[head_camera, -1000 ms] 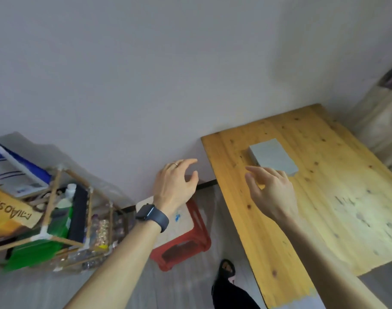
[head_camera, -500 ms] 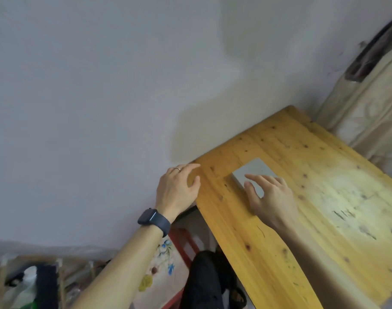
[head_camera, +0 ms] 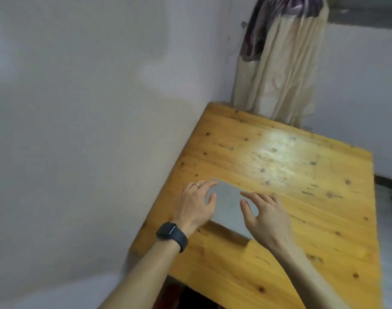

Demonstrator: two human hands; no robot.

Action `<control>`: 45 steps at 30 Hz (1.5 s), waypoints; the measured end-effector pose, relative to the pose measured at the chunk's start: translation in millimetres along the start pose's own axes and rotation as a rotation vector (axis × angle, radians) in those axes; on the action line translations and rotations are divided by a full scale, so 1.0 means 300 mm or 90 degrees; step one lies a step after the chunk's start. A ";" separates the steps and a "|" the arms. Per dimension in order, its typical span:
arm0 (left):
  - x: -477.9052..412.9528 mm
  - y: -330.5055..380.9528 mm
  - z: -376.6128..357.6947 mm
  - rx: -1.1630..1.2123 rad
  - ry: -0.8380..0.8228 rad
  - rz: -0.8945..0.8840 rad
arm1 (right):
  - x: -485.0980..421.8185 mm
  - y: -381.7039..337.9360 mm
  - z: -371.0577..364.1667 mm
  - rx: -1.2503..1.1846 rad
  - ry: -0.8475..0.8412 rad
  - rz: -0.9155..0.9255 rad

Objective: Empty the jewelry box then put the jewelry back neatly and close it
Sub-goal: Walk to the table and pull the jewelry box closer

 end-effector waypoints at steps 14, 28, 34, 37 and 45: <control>-0.178 -0.279 -0.481 0.056 0.000 -0.096 | -0.055 0.328 -0.478 -0.048 0.181 -0.076; -0.055 -0.380 -0.621 0.353 0.064 -0.057 | 0.063 0.363 -0.712 -0.227 0.239 -0.171; 0.051 -0.419 -0.629 0.340 0.005 -0.119 | 0.186 0.345 -0.748 -0.203 0.269 -0.163; 0.097 -0.457 -0.625 0.275 -0.031 -0.157 | 0.255 0.346 -0.779 -0.130 0.246 -0.140; 0.105 -0.483 -0.608 0.259 0.046 -0.208 | 0.281 0.363 -0.804 -0.144 0.294 -0.138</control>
Point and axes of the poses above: each hand's wrist, its own x-axis away from the middle knuckle, its own z-axis out of the back of the hand, y = z × x, the point moved 5 cm from there along -x, towards the middle knuckle, and after that the axes turned 4 degrees about -z, right-handed, at the moved point
